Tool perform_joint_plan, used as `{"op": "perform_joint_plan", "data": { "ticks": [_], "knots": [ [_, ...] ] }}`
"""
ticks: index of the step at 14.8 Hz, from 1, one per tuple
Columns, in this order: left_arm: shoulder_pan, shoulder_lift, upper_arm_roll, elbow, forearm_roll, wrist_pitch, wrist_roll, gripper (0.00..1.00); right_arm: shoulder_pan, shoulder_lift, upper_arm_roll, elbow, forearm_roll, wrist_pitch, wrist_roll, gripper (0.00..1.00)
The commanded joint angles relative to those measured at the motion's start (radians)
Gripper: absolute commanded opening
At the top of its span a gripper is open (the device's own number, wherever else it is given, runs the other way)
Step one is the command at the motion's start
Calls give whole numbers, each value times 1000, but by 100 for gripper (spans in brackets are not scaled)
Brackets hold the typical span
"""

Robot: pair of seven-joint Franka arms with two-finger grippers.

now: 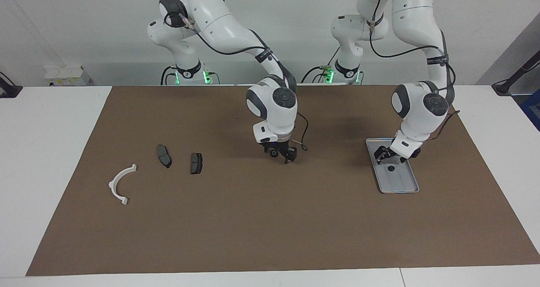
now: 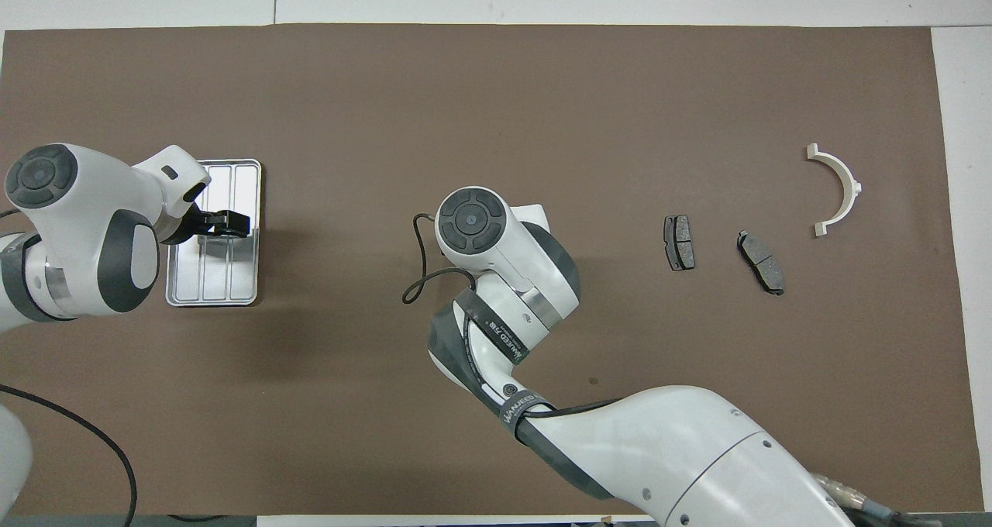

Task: Place bearing gear from tray to pile

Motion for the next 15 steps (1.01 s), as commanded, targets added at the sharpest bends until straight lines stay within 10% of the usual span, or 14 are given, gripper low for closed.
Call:
{"op": "perform_joint_plan", "data": {
  "ticks": [1,7,15],
  "knots": [
    [10,10,-6,-8,-16,36,24,98,-6,-7,6,-16,0,-9,6,93],
    [12,21,-5,-5,-15,73,26,96,-9,-7,6,-17,1,-9,1,67],
    [12,50,-6,-2,-16,116,26,91,-15,-7,6,-14,3,-6,-2,0]
  ]
}}
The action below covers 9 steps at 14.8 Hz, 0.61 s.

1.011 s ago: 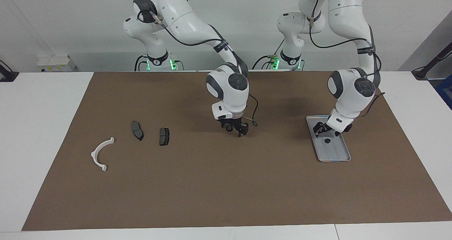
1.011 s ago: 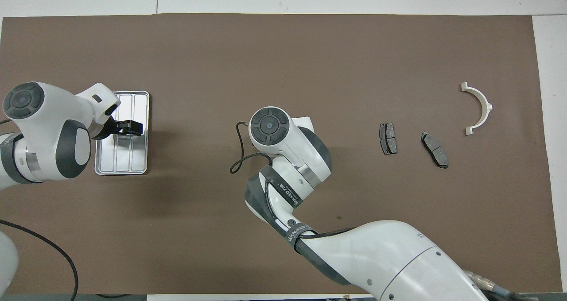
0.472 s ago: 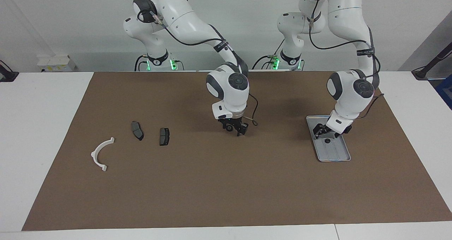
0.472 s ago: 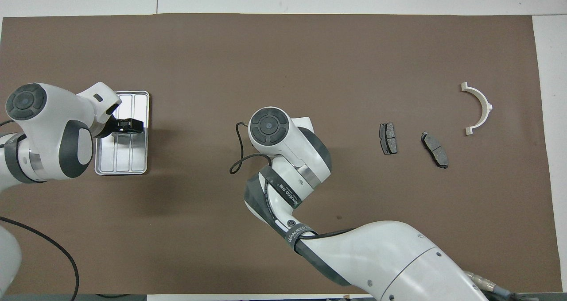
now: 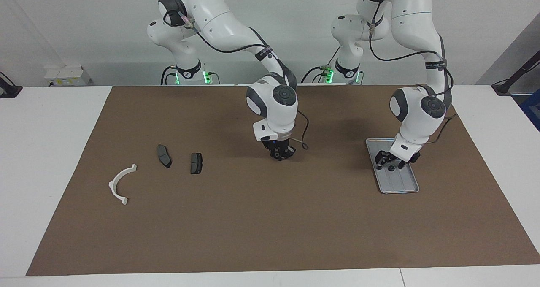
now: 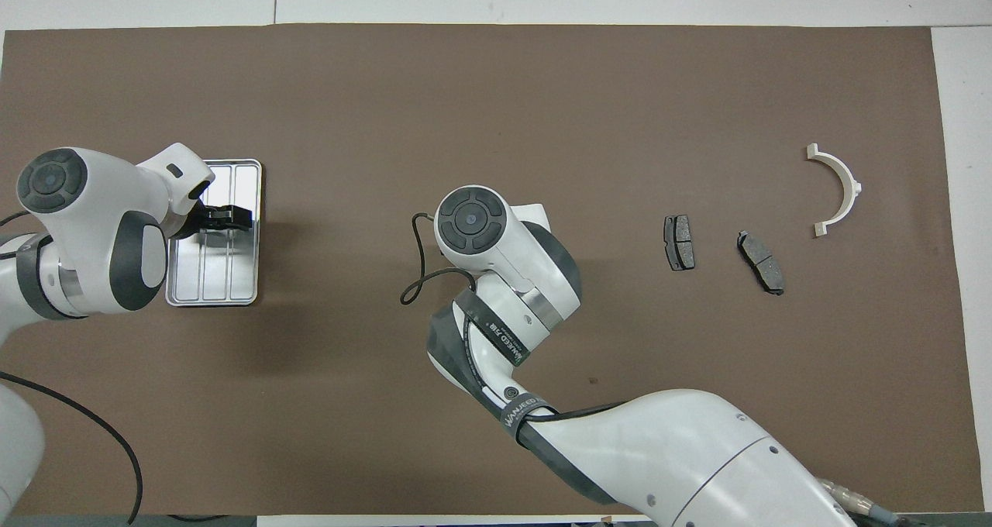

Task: Place bearing gear from tray to pile

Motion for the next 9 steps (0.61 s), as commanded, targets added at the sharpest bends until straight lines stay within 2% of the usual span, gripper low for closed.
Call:
{"op": "perform_joint_plan", "data": {
  "ticks": [1,2,4,5,7,9],
  "knots": [
    [8,19,-5,-2,-16,32,21,83,-15,7,5,-14,3,5,-2,0],
    [8,19,-5,-2,-16,29,21,63,-21,5,5,-7,3,2,-2,0],
    [6,19,-4,1,-16,26,20,4,-56,-4,7,22,3,-43,-33,0],
    [6,20,-5,1,-16,24,20,0,-84,-10,8,60,3,-107,-94,0],
    [6,22,-5,20,-16,15,17,0,-172,-50,10,126,5,-243,-267,0],
    [8,23,-5,114,-19,-121,18,0,-281,-105,11,164,45,-340,-516,0]
  ]
}}
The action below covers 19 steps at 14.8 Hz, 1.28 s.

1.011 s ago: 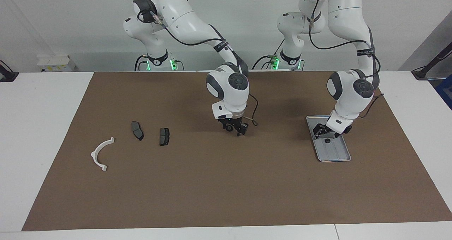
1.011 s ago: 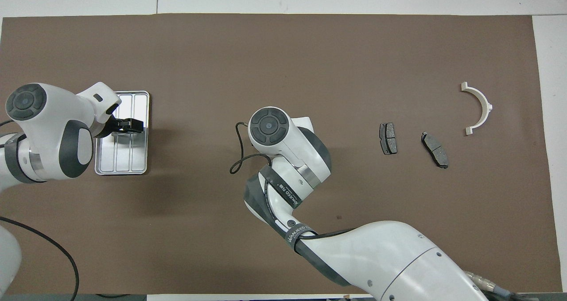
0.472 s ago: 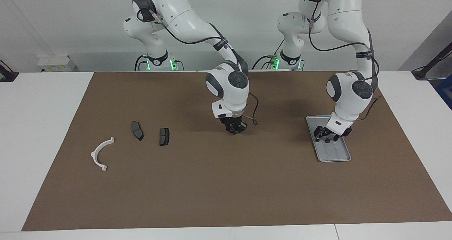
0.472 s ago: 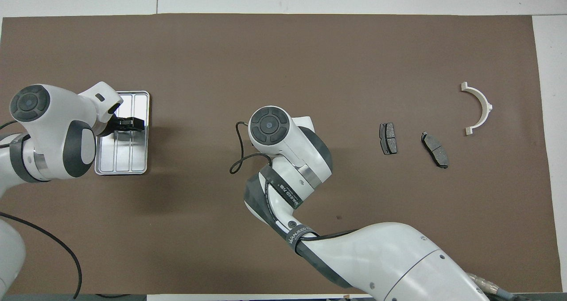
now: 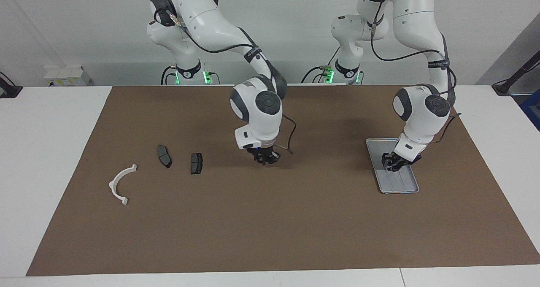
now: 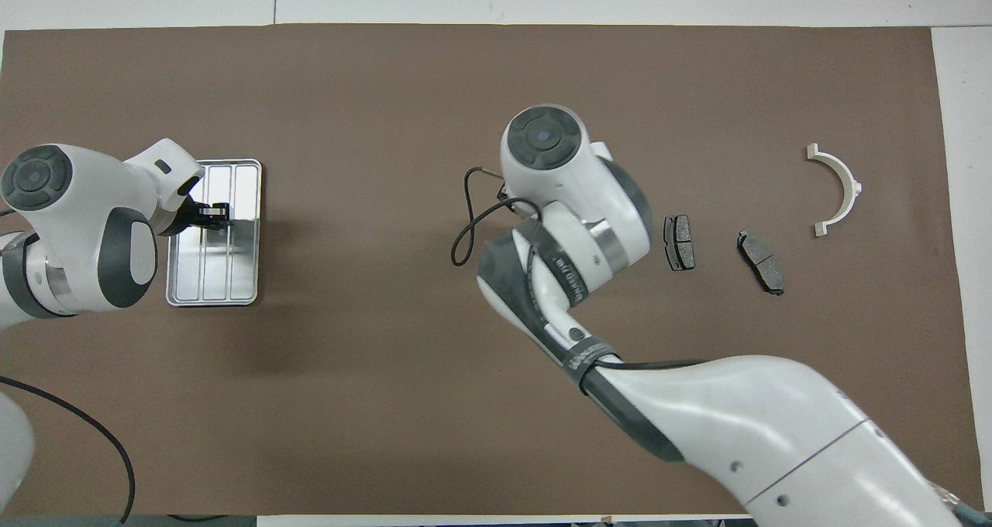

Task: Place bearing gear from tray to pile

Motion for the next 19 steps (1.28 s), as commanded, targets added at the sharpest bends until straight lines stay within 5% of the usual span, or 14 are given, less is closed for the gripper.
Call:
{"op": "perform_joint_plan", "data": {
  "ticks": [1,5,8,15,19],
  "knots": [
    [2,25,-14,156,-23,-194,12,0,-164,-82,18,46,40,-136,-338,0],
    [-10,2,-12,399,-123,-495,-14,0,-355,-96,14,51,31,-143,-793,0],
    [-167,-38,-15,437,-111,-539,-337,0,-447,-87,14,17,30,-55,-979,0],
    [-668,-4,-18,316,122,-343,-1076,0,-516,48,12,-55,28,239,-1087,0],
    [-707,115,-20,312,133,-193,-1177,0,-515,89,12,-56,27,307,-1085,0]
  ]
}}
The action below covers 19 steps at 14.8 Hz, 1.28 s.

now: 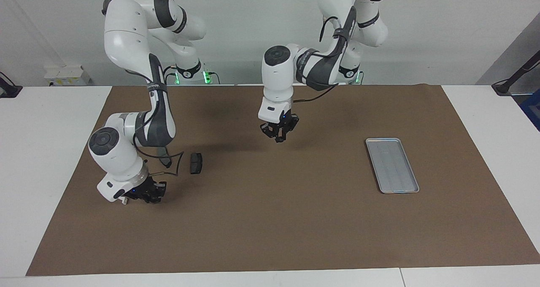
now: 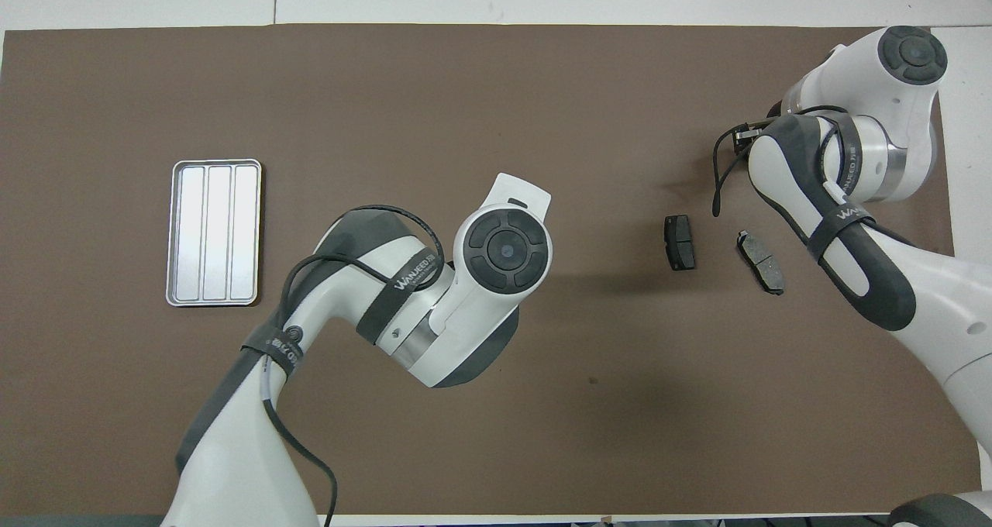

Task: Place bearing gear from tray to pile
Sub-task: 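Lower the second bearing onto the table center with the left gripper, then withdraw the left gripper while the right gripper grasps the second bearing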

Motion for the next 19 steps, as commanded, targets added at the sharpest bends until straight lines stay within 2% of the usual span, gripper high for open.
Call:
{"op": "perform_joint_plan", "data": {
  "ticks": [1,5,6,7,8,13,14,15,17,19],
  "knots": [
    [7,75,21,-7,19,114,-25,0,-15,10,13,-1,6,30,-29,0],
    [23,80,24,-75,20,216,-23,0,-15,10,13,2,8,20,-25,0],
    [23,80,26,-98,20,246,-23,0,-15,10,13,3,9,15,-22,32],
    [23,80,26,-110,20,260,-25,0,-15,7,13,3,9,15,-19,87],
    [23,80,27,-116,20,261,-25,0,-15,1,12,5,8,7,-19,100],
    [24,77,33,-133,22,290,-22,2,2,-82,9,13,-7,-108,-18,100],
    [35,77,35,-127,25,283,-13,69,6,-105,10,13,-7,-144,-18,100],
    [56,74,35,-109,28,268,15,98,14,-133,10,13,-7,-184,-9,100],
    [154,13,24,-58,24,138,138,100,42,-179,10,14,-7,-256,72,100],
    [231,-116,27,-43,8,4,303,100,89,-215,16,16,0,-322,230,100]
  ]
}}
